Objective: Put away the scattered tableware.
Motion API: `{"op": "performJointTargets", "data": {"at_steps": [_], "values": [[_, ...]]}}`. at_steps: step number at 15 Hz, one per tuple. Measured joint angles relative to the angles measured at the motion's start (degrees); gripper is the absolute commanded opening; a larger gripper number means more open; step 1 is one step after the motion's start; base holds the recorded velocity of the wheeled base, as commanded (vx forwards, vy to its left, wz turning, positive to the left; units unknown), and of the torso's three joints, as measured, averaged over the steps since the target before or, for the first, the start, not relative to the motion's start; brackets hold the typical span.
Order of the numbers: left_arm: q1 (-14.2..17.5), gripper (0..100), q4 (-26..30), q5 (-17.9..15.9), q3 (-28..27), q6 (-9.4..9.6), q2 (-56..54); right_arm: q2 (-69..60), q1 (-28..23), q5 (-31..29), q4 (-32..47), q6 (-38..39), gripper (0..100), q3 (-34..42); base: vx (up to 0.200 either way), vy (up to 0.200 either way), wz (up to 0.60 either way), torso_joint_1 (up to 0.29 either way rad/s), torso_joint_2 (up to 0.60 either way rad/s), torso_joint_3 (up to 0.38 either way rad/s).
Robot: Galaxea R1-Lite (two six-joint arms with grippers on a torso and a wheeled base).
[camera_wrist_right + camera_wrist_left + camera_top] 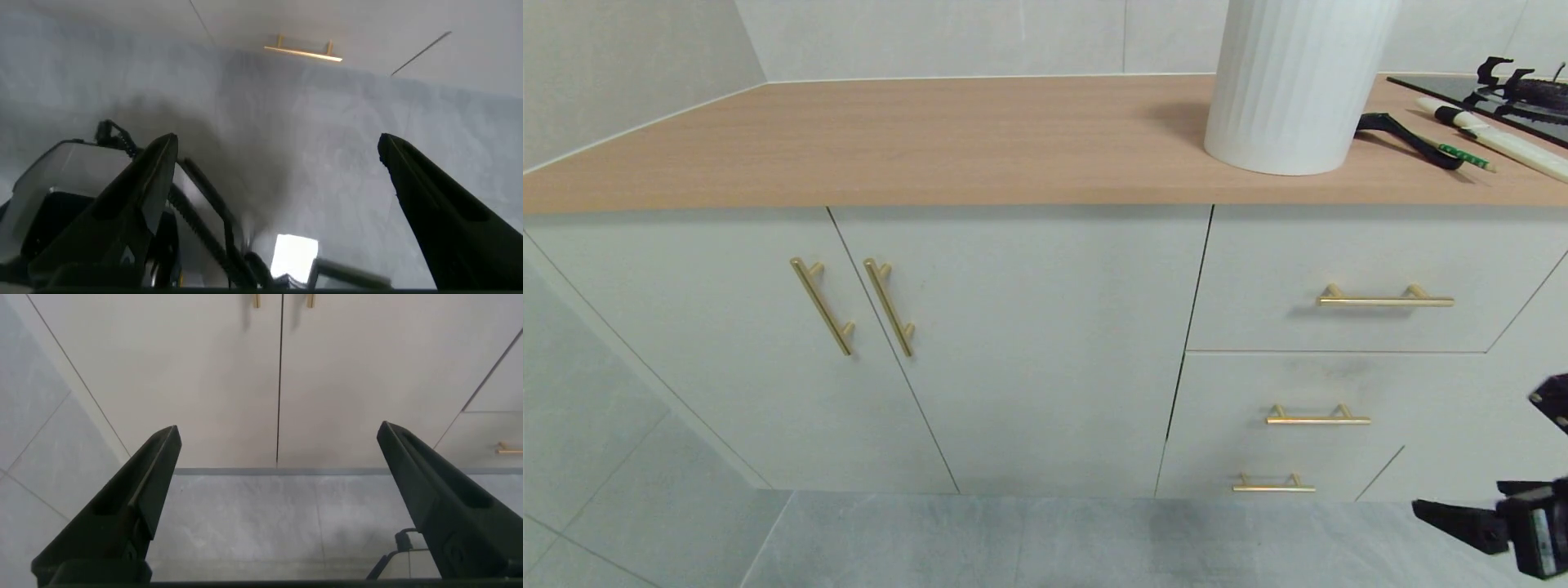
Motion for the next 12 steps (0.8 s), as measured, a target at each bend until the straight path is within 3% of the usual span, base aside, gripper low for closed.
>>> {"op": "performJointTargets", "data": {"at_steps": [5, 9, 12], "values": [[-0.02, 100, 0.00, 0.02, 0.04, 0.00, 0.00, 23.63, -0.68, -0.85, -9.06, -0.72, 100, -11.69, 0.000, 0.000, 0.00, 0.000, 0.00, 0.000], [0.00, 100, 0.00, 0.02, 0.02, 0.00, 0.00, 32.85, -3.22, -2.55, -15.13, -1.23, 100, -12.89, 0.000, 0.000, 0.00, 0.000, 0.00, 0.000], [0.00, 100, 0.00, 0.00, 0.00, 0.02, 0.00, 37.05, -5.10, -2.71, -24.20, -1.05, 100, -12.14, 0.000, 0.000, 0.00, 0.000, 0.00, 0.000]]}}
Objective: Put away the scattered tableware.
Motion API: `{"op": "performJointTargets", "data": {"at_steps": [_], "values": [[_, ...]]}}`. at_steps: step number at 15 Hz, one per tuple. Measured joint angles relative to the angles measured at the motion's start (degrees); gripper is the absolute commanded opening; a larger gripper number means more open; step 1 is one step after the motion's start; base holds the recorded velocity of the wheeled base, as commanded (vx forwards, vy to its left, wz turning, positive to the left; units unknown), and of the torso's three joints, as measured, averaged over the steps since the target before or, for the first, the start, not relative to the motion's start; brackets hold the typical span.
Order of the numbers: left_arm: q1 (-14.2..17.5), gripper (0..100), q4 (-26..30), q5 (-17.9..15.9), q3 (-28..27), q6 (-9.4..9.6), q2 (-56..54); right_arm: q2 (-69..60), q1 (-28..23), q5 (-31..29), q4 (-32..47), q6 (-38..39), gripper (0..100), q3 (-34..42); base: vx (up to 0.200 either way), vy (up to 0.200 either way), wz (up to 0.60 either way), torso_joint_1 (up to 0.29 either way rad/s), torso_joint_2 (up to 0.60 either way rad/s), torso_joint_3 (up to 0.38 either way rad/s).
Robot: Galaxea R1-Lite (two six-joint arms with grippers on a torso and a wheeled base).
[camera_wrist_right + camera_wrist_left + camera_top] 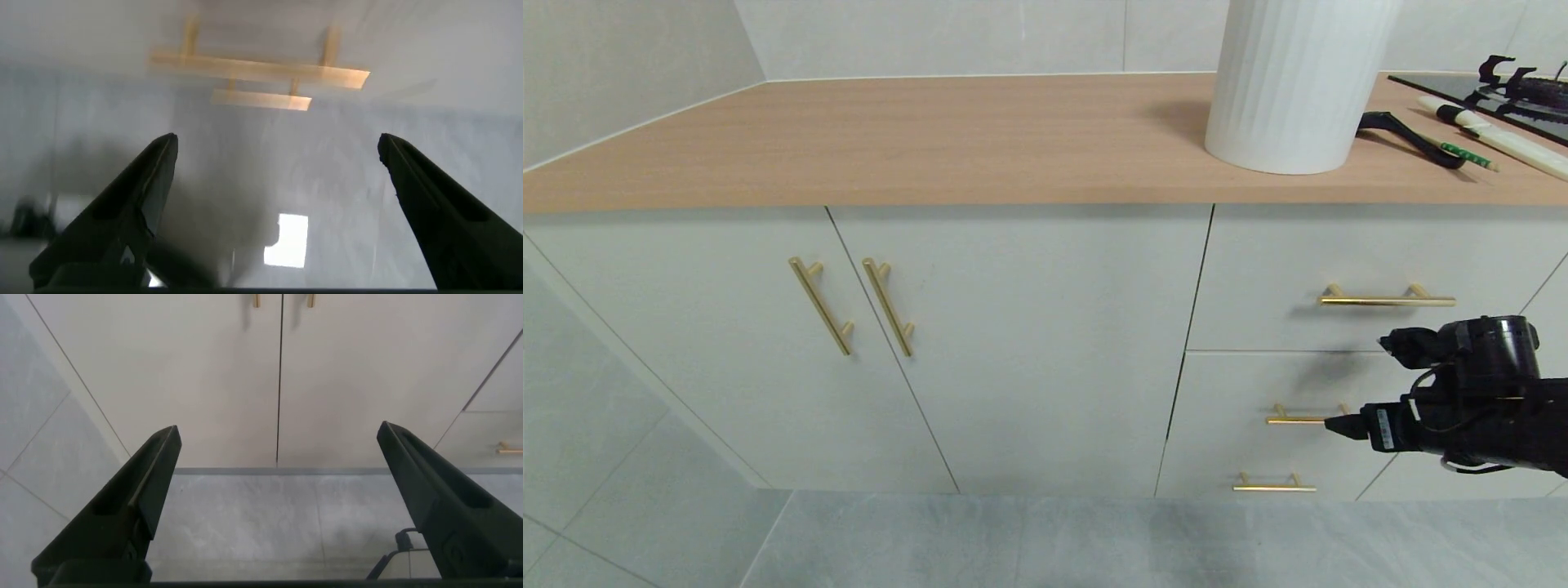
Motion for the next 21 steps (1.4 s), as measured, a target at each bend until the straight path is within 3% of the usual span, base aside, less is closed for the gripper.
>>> {"op": "performJointTargets", "data": {"at_steps": [5, 8, 15, 21], "values": [[0.00, 100, 0.00, 0.00, 0.02, 0.00, 0.00, 6.45, -0.33, -1.30, -18.71, 0.12, 100, 4.00, 0.000, 0.000, 0.00, 0.000, 0.00, 0.000], [0.00, 100, -0.02, 0.00, 0.02, -0.02, 0.00, 10.45, -0.15, -5.30, -27.94, 0.20, 100, 5.41, 0.000, 0.000, 0.00, 0.000, 0.00, 0.000], [0.00, 100, 0.00, 0.02, 0.00, -0.05, 0.00, 17.87, 1.55, -9.92, -39.27, 1.02, 100, 6.27, 0.000, 0.000, 0.00, 0.000, 0.00, 0.000], [0.00, 100, -0.02, 0.00, 0.02, 0.00, 0.00, 20.85, 1.65, -10.97, -40.07, 1.76, 100, 5.30, 0.000, 0.000, 0.00, 0.000, 0.00, 0.000]]}}
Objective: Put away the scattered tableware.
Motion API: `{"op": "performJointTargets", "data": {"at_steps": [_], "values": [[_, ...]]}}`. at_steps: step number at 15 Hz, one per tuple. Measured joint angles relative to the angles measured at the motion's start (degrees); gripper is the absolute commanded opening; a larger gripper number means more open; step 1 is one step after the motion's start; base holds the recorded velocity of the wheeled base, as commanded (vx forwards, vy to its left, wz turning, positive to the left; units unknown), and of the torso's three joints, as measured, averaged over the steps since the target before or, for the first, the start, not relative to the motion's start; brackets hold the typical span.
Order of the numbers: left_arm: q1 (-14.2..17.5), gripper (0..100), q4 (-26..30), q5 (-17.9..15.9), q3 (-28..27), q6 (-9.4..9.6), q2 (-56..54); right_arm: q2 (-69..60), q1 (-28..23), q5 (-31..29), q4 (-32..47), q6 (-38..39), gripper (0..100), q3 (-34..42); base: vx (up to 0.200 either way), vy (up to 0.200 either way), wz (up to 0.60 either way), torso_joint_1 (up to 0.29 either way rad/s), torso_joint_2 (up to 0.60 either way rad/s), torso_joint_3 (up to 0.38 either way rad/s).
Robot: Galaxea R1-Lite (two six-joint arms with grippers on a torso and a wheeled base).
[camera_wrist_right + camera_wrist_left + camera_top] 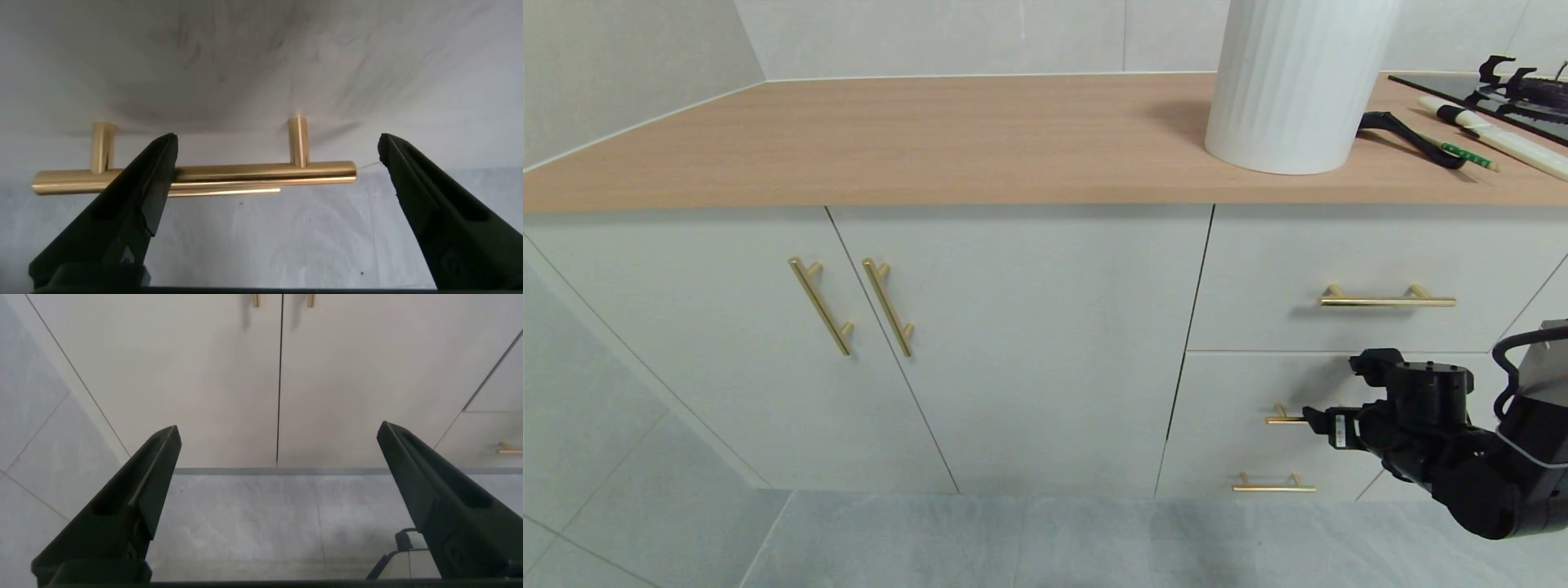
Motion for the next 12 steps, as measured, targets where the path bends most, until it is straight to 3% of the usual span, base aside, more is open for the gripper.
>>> {"op": "performJointTargets", "data": {"at_steps": [10, 12], "values": [[0.00, 100, 0.02, 0.00, 0.00, -0.02, 0.00, 0.88, -0.16, 0.22, -0.49, -0.46, 100, 0.74, 0.000, 0.000, 0.00, 0.000, 0.00, 0.000], [0.00, 100, 0.02, 0.00, 0.00, -0.07, 0.00, -0.23, -0.22, 1.51, -0.27, -3.89, 100, 2.84, 0.000, 0.000, 0.00, 0.000, 0.00, 0.000]]}}
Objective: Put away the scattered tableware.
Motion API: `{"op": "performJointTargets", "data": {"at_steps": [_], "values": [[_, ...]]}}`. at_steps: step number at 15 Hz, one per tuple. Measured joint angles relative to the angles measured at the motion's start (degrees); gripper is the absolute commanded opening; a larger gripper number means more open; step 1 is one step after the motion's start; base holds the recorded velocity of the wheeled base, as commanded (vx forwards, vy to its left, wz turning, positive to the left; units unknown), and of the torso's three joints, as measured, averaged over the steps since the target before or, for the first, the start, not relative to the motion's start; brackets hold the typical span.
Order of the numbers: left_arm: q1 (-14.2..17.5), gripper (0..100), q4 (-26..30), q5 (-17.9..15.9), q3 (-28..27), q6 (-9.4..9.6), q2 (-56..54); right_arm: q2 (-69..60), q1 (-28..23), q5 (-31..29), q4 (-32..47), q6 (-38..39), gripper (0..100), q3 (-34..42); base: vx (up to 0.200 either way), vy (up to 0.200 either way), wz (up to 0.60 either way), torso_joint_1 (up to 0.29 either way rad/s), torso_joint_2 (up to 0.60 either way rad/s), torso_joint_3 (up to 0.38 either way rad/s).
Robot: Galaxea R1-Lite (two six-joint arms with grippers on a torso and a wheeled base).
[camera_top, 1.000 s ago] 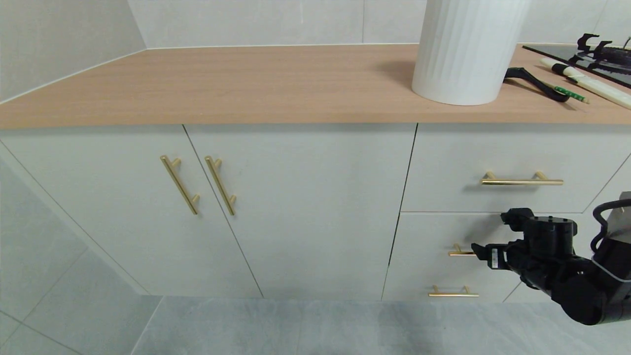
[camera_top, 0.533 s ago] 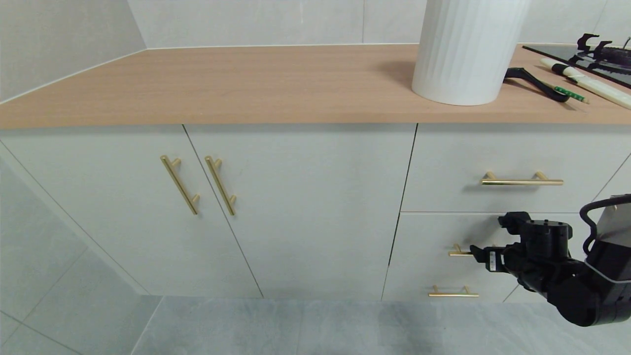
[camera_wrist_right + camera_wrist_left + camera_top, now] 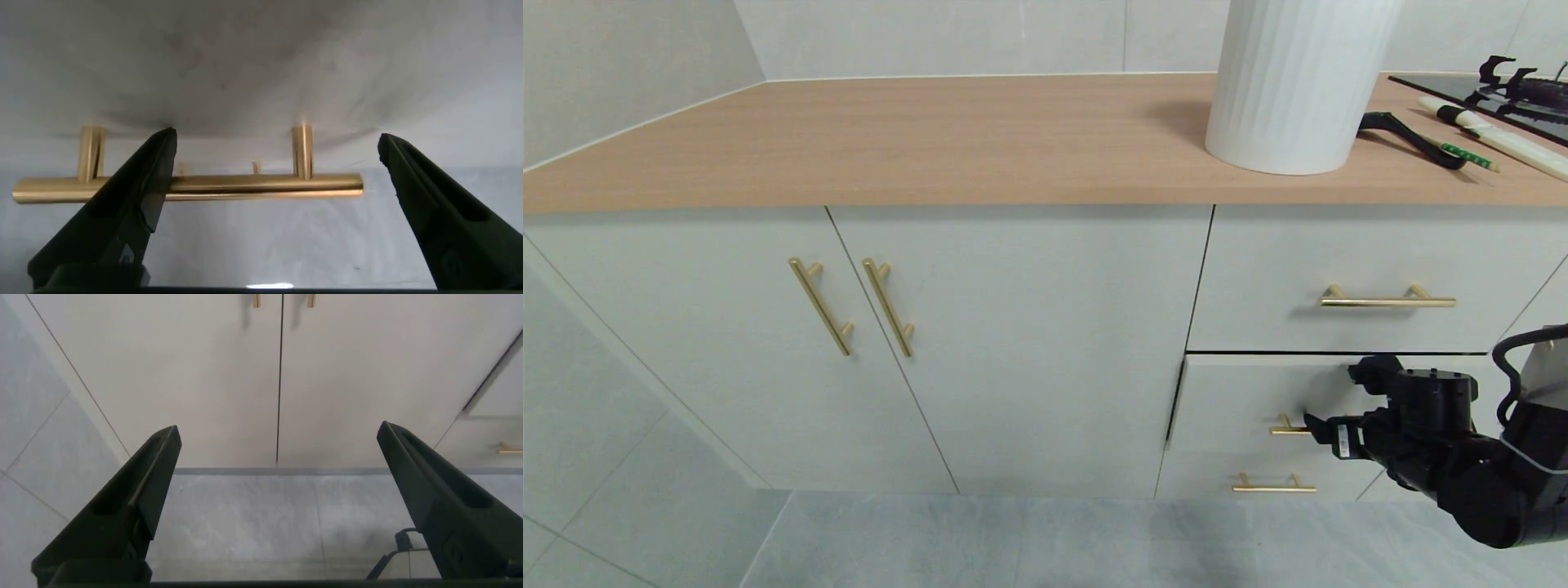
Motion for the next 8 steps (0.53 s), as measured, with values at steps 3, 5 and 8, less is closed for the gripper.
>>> {"op": "performJointTargets", "data": {"at_steps": [3, 5, 8], "values": [[0.00, 100, -0.02, 0.00, 0.01, 0.02, 0.00, -5.47, 0.23, 2.16, 4.27, -2.95, 100, 3.96, 0.000, 0.000, 0.00, 0.000, 0.00, 0.000], [0.00, 100, -0.02, 0.00, 0.00, 0.05, 0.00, -12.29, 1.02, 3.34, 11.41, -3.41, 100, 5.05, 0.000, 0.000, 0.00, 0.000, 0.00, 0.000], [0.00, 100, 0.00, 0.02, 0.00, 0.02, 0.00, -26.81, 3.23, 5.42, 28.84, -3.43, 100, 4.11, 0.000, 0.000, 0.00, 0.000, 0.00, 0.000]]}}
